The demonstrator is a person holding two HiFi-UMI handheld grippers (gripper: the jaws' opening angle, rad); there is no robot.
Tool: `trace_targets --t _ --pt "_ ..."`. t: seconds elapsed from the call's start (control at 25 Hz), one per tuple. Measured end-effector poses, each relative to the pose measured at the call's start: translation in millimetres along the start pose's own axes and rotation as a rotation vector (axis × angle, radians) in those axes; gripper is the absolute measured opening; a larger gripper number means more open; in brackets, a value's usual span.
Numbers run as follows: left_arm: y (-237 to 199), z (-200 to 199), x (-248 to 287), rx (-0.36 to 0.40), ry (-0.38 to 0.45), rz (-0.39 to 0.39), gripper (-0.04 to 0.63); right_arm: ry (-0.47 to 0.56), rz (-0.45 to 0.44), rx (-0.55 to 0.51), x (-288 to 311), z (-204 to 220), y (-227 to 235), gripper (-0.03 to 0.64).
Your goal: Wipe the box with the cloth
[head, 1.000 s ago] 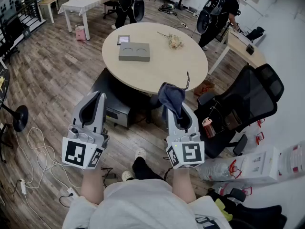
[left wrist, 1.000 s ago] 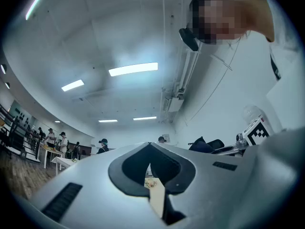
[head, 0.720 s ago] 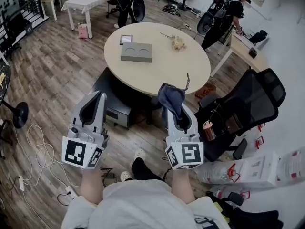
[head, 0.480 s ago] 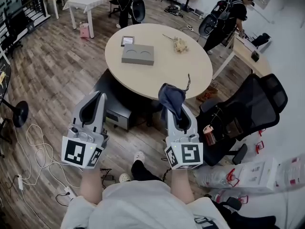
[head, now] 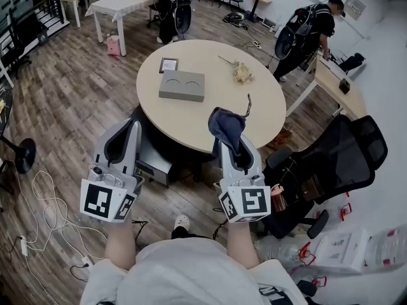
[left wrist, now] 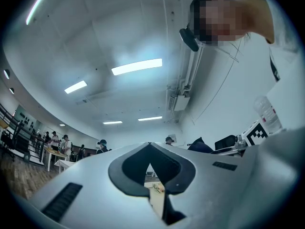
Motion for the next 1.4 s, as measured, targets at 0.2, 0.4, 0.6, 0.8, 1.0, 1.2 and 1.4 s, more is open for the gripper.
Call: trace_targets --t 0.2,0.4,0.6,0.8,1.0,1.2,1.4 --pt "-5 5 32 0.014 0.012 -0.015 0.002 0.018 -0.032 0.005 31 6 21 0.094" --pt "-9 14 48 0.020 0.016 -0.034 0.002 0.025 -0.070 0.011 53 17 31 0.094" --pt "-17 18 62 0.033 0.004 -0.054 0.002 0.022 -0.094 0.035 73 27 36 0.094" --pt "-33 26 79 0.030 -0.001 -0.050 0.002 0.014 -0.088 0.040 94 36 39 0.094" --pt "-59 32 108 0.024 -0.003 -0.023 0.002 0.012 -0.058 0.044 126 44 46 0.094" --pt "-98 33 137 0.014 -0.001 0.003 0.002 0.010 -0.038 0.033 169 47 41 0.094" --pt "-142 35 164 0.004 -0.007 0.031 0.002 0.001 -0.008 0.033 212 52 33 0.094"
Point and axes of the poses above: the fingertips, and each gripper's own axes: x forward along the fingers, y to its right, z out of its underside, the point moved 4 cm from there along -x, backward along the fingers, and after that the axes turned 11 degrees about -x, right-handed, at the moved point
